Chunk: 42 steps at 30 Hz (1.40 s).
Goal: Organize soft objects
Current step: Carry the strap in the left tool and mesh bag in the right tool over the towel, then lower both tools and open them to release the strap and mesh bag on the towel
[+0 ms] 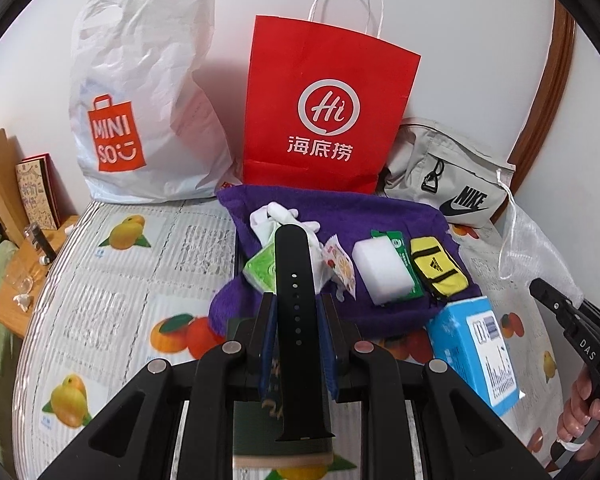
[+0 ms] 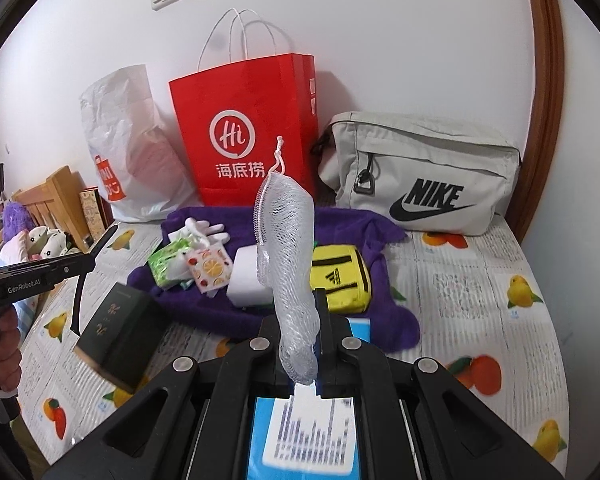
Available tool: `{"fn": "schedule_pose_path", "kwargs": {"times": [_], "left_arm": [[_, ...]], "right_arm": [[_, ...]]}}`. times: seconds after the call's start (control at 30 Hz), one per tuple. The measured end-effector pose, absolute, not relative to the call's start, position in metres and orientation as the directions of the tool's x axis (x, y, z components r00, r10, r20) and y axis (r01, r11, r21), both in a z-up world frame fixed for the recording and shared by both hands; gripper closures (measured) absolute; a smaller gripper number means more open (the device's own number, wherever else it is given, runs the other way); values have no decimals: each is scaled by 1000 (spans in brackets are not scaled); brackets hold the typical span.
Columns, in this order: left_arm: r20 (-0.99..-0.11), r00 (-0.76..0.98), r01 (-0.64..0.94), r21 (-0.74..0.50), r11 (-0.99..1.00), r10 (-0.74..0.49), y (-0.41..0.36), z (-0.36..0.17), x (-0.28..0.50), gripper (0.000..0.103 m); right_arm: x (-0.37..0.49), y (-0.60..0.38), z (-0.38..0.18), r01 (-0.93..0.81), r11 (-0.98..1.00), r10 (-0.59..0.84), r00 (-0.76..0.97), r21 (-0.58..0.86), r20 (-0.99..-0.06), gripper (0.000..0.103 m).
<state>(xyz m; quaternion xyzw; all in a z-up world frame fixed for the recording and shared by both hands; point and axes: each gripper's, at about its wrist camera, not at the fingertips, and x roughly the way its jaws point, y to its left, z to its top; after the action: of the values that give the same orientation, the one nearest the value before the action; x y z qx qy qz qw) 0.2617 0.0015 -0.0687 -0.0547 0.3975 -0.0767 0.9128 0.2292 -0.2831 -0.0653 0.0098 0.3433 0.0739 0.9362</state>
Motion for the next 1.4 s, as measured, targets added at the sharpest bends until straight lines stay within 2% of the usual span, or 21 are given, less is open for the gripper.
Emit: {"fn": "schedule_pose_path", "kwargs": {"times": [0.77,1.4], "left_arm": [[-724,656,121,-178,977,-213,-29,-78,344,83],[-770,593,125,-202,971,-236,-47,-111,394,83]], "right_arm": [[327,-266,-63,-196,979,188,736,62,-650,96],[367,-266,-125,-218,972,202,612,81,-765,95]]}}
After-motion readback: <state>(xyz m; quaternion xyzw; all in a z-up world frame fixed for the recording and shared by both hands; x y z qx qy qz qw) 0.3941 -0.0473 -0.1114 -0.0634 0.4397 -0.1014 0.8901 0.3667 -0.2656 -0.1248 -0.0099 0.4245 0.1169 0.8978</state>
